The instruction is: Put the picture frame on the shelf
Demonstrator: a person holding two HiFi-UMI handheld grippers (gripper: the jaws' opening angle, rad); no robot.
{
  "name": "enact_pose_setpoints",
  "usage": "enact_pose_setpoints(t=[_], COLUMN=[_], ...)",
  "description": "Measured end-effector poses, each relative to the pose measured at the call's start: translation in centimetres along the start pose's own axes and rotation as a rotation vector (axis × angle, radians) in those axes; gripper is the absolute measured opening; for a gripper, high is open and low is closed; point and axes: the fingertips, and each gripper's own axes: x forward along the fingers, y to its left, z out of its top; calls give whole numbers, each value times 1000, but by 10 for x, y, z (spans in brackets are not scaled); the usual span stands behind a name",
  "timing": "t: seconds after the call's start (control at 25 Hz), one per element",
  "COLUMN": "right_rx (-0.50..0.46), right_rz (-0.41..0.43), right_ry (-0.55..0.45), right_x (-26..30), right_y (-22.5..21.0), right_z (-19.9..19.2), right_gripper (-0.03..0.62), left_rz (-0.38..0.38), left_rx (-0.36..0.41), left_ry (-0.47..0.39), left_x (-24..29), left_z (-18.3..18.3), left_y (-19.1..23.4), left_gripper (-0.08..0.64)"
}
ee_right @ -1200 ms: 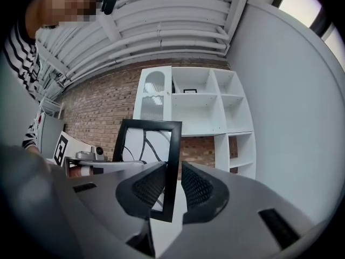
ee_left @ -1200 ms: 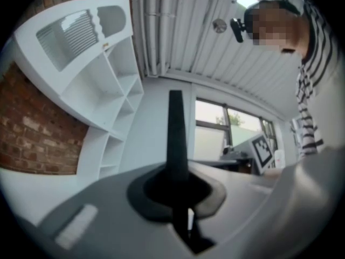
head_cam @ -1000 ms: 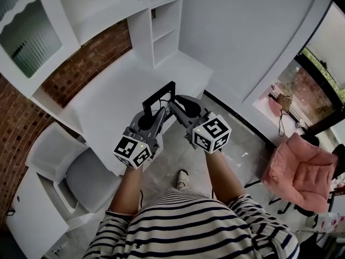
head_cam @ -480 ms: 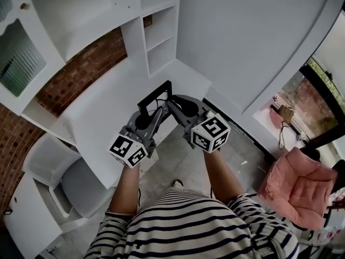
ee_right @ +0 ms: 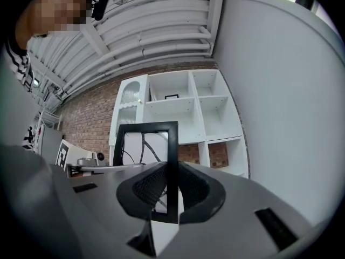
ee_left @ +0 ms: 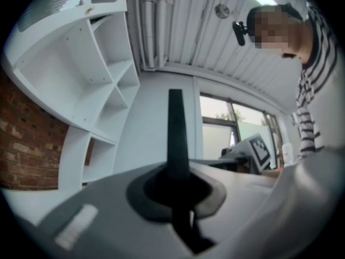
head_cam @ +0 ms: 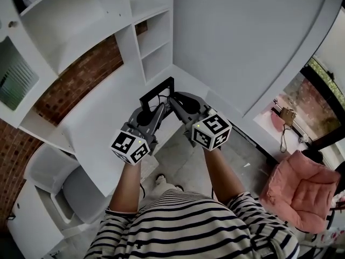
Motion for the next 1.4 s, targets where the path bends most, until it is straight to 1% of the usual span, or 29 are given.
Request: enact_pose_setpoints(t=[0.28, 0.64, 1.0, 1.2, 1.4], right_rx=[-18, -24, -69, -67, -74], right_rz=[-31, -66, -95, -99, -90], right_ry=[-4, -5, -29, -26, -21], right_x=[24, 78, 124, 143, 158], right_y=[-35, -86, -118, -132, -153], right_z=[11, 19, 37, 38, 40], right_gripper=[60, 60, 60, 60, 60], left_rz=[-33, -59, -102, -105, -89], left_rx=[0, -8, 1, -5, -12], left_ry=[-5, -4, -24, -16, -21], left_x=[34, 79, 110, 122, 140], left_z=[5, 9, 25, 25, 25], left_y=[28, 90, 139, 159, 176], left_gripper=[17, 17, 17, 17, 17])
